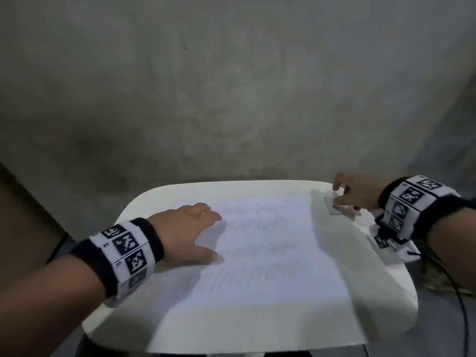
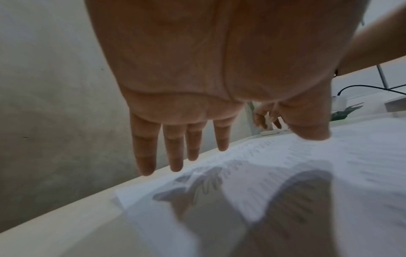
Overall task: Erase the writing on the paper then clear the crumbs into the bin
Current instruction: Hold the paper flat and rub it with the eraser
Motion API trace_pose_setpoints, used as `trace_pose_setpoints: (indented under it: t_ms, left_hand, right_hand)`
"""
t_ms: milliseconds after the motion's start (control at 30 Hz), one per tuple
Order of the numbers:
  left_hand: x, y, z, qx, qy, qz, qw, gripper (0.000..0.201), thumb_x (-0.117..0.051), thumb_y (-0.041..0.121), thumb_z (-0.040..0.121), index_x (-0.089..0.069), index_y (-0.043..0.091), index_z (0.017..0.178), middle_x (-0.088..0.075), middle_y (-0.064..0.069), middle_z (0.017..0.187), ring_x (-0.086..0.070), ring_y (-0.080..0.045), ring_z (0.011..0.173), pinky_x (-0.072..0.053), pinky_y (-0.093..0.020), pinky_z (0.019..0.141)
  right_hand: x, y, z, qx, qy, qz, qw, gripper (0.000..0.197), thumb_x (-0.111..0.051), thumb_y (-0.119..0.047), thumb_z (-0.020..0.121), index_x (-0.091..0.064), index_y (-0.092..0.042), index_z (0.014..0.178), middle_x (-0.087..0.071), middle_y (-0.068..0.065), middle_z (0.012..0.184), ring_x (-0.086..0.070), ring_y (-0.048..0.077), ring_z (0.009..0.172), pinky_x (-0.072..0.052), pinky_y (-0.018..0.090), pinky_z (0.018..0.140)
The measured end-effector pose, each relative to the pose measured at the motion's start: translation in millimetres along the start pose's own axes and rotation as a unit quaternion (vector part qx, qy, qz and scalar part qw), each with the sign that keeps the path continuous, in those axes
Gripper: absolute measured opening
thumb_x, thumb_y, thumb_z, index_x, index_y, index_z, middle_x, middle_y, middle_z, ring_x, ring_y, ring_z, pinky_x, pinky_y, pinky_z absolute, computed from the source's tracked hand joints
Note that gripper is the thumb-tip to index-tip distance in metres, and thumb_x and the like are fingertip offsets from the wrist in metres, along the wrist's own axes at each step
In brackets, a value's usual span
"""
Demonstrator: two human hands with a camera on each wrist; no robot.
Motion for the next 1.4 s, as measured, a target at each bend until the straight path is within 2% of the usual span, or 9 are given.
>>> trace_pose_setpoints:
  t_ms: [67,133,200,233,367,500,733,967,1400]
  left_hand:
    - [-6.5,5.1,-3.4,0.021,-0.025,-0.009,0.999,0.108,-0.041,0.092,0.065,-0.007,0.042,0.154,-0.005,0.009,0.164,-0.018,-0.017,0.149,-0.028,-0.043,0.116]
    - [-10.0,12.2,-3.4,0.037,-0.05,-0.007,0.998,0.112,-0.046,0.092,0.064,0.0,0.045,0.154,0.003,0.01,0.165,-0.01,-0.016,0.151,-0.022,-0.047,0.119]
    - [-14.4,21.9,-4.6,0.041,-0.071,-0.009,0.997,0.111,-0.054,0.089,0.067,0.004,0.048,0.153,0.006,0.009,0.166,-0.007,-0.017,0.152,-0.02,-0.05,0.12]
    - [-14.4,24.6,-4.1,0.042,-0.075,-0.005,0.996,0.111,-0.057,0.086,0.068,0.005,0.049,0.153,0.007,0.008,0.166,-0.008,-0.019,0.152,-0.021,-0.051,0.119]
    - [-13.2,30.3,-3.7,0.052,-0.078,0.024,0.995,0.112,-0.063,0.081,0.069,0.005,0.05,0.152,0.003,0.002,0.164,-0.015,-0.026,0.15,-0.028,-0.053,0.115]
    - [-11.1,31.3,1.9,0.065,-0.093,0.049,0.992,0.116,-0.066,0.081,0.066,0.003,0.049,0.153,-0.003,-0.001,0.162,-0.026,-0.031,0.145,-0.034,-0.054,0.111]
    - [8.5,69.5,19.5,0.018,-0.053,0.057,0.997,0.123,-0.071,0.077,0.065,0.003,0.039,0.156,0.012,-0.002,0.166,0.004,-0.025,0.152,-0.01,-0.053,0.121]
    - [-7.4,98.4,45.8,-0.039,-0.078,0.054,0.995,0.124,-0.072,0.076,0.064,0.011,0.049,0.152,0.022,0.006,0.164,0.017,-0.027,0.151,0.0,-0.063,0.117]
    - [-12.4,95.8,48.3,-0.041,-0.061,0.069,0.995,0.121,-0.068,0.078,0.067,0.016,0.05,0.15,0.023,0.008,0.163,0.017,-0.026,0.151,-0.001,-0.061,0.117]
  right_hand:
    - [-1.2,-8.2,2.4,-0.008,0.013,-0.075,0.997,0.048,-0.061,-0.03,0.088,-0.045,-0.023,0.133,-0.055,0.011,0.132,-0.058,0.027,0.112,-0.043,0.033,0.097]
    - [-7.4,-23.7,-1.4,0.014,-0.009,-0.137,0.991,0.044,-0.059,-0.025,0.089,-0.05,-0.018,0.132,-0.047,0.011,0.139,-0.048,0.026,0.124,-0.037,0.03,0.101]
    - [-12.2,-36.1,-5.5,0.015,-0.01,-0.177,0.984,0.004,-0.059,-0.017,0.086,-0.056,-0.016,0.084,-0.053,0.013,0.108,-0.052,0.025,0.094,-0.042,0.027,0.08]
    - [-12.4,-38.0,-1.7,0.004,-0.013,-0.179,0.984,0.018,-0.06,-0.014,0.084,-0.048,-0.014,0.071,-0.051,0.012,0.096,-0.049,0.024,0.08,-0.039,0.025,0.066]
    - [-13.0,-50.3,-10.3,-0.011,-0.04,-0.215,0.976,0.017,-0.067,-0.02,0.084,-0.062,-0.003,0.084,-0.057,0.02,0.092,-0.06,0.027,0.07,-0.028,0.017,0.044]
    - [-2.5,-54.7,-33.6,0.012,0.043,-0.159,0.986,0.026,-0.069,-0.035,0.084,-0.068,-0.011,0.093,-0.07,0.008,0.102,-0.063,0.026,0.091,-0.048,0.027,0.072]
    - [-33.9,-102.8,-102.5,0.174,0.022,-0.027,0.984,0.018,-0.047,-0.034,0.098,-0.046,-0.02,0.087,-0.057,-0.011,0.072,-0.052,0.017,0.071,-0.038,0.028,0.064]
    - [-60.4,-101.1,-95.4,0.16,-0.056,-0.034,0.985,0.005,-0.042,-0.016,0.096,-0.042,-0.02,0.098,-0.068,0.003,0.095,-0.056,0.022,0.087,-0.043,0.031,0.084]
    - [-63.9,-108.0,-98.6,0.135,-0.052,-0.148,0.978,0.024,-0.053,-0.013,0.09,-0.042,-0.013,0.111,-0.065,0.003,0.102,-0.061,0.025,0.091,-0.05,0.036,0.089]
Point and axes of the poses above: each hand's wrist, its own z-axis towards the middle knuckle, its own x-axis out of the back of the hand, y = z × x, the point moved 7 cm from there along z, towards the middle knuckle
